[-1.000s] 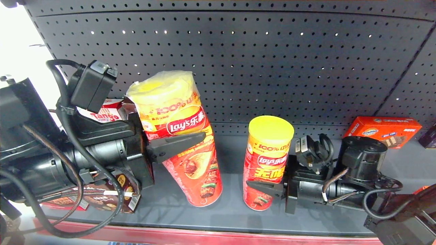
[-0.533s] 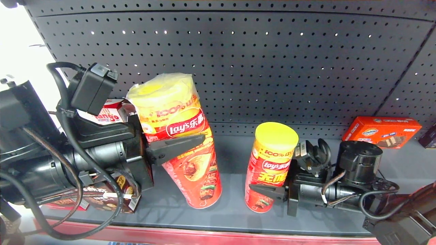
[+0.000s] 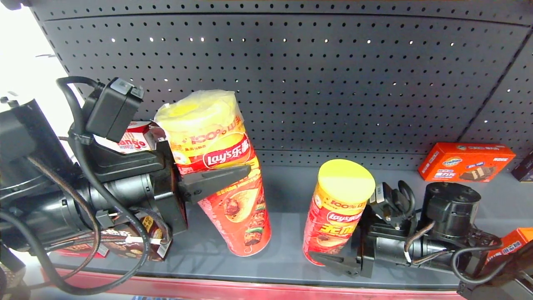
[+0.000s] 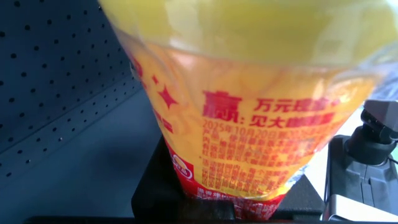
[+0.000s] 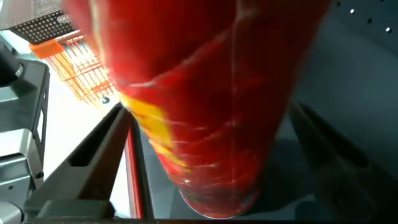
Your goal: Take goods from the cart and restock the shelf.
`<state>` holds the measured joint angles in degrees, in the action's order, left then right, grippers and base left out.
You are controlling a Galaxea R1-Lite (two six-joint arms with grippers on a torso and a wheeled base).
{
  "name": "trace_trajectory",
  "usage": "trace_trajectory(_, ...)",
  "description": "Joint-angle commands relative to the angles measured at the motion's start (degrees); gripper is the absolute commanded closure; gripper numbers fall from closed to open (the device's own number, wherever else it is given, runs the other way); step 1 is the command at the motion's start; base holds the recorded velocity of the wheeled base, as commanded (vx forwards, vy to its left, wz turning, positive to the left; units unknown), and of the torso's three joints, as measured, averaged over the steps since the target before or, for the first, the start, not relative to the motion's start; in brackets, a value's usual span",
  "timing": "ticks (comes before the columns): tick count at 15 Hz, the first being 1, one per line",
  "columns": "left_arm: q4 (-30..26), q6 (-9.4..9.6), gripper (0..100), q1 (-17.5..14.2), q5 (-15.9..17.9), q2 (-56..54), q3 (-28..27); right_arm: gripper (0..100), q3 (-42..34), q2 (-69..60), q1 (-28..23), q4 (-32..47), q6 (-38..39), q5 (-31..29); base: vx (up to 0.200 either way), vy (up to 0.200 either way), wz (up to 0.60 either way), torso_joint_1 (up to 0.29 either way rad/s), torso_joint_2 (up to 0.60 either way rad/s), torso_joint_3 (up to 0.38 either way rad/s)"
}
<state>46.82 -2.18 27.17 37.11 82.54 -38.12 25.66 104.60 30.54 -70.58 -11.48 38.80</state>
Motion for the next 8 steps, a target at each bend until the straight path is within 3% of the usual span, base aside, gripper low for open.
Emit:
trace_trajectory(1, -0.07, -0.02, 100, -0.01, -0.02, -0.01, 0.06, 0, -0.35, -1.68, -0.13, -0.08, -0.03, 0.05, 0.000, 0.000, 0.00, 0.000, 0.00, 0.000)
trace_trajectory(8, -0.07, -0.02, 100, -0.01, -0.02, -0.54, 1.38, 0, -5.71, -9.85, -5.84, 0.18, -0.21, 0.13, 0.000, 0.000, 0.00, 0.000, 0.00, 0.000)
